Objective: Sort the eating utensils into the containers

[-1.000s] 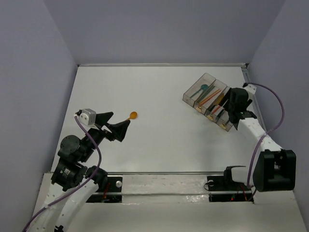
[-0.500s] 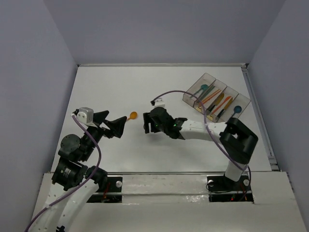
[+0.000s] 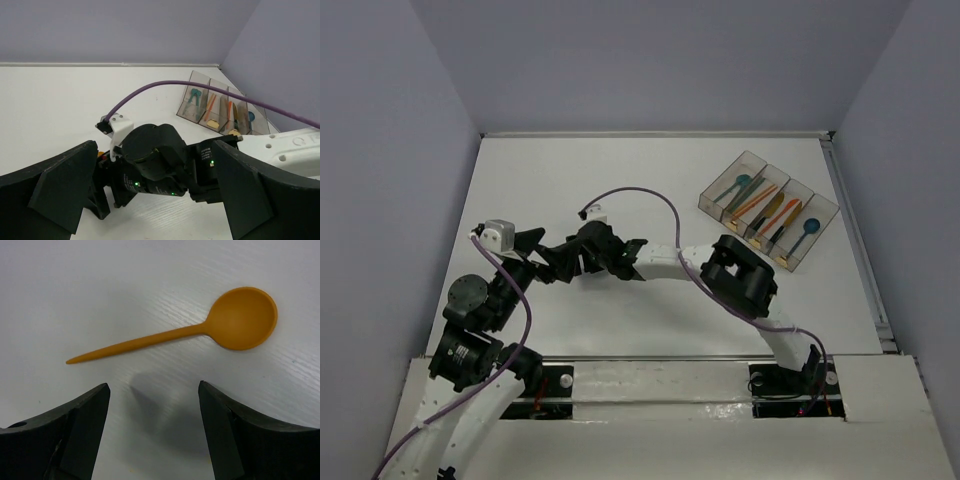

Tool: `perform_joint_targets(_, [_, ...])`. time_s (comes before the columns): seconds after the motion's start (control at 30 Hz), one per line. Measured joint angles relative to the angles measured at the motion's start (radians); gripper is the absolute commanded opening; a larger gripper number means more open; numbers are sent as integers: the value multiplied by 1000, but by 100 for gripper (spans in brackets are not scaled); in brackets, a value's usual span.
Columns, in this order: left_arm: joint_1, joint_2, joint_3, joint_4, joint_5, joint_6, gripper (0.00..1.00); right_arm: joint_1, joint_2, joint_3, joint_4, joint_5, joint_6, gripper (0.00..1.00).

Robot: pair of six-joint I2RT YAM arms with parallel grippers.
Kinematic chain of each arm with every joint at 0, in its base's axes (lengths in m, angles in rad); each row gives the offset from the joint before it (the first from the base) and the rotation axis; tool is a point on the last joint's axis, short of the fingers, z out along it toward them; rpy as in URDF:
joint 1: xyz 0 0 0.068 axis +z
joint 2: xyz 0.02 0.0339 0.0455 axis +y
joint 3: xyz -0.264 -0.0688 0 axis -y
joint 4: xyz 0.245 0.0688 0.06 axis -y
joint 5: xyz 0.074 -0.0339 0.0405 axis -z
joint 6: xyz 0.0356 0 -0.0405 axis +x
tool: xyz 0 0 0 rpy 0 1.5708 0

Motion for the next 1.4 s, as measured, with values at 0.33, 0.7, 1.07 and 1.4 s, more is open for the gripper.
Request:
perform_joint_targets(0.33, [0,0,0,0,4,0,99,-3,163,254,-54,48,-2,78])
perform_joint_targets(0.7, [0,0,0,0,4,0,99,-1,283,471,-170,145,-42,64])
perform_joint_targets(1.07, [0,2,0,0,4,0,99,3,349,578,-251,238,-66,41])
perform_joint_targets(1.4, [0,5,0,0,4,0,99,3,197,291,-156,291,-24,22])
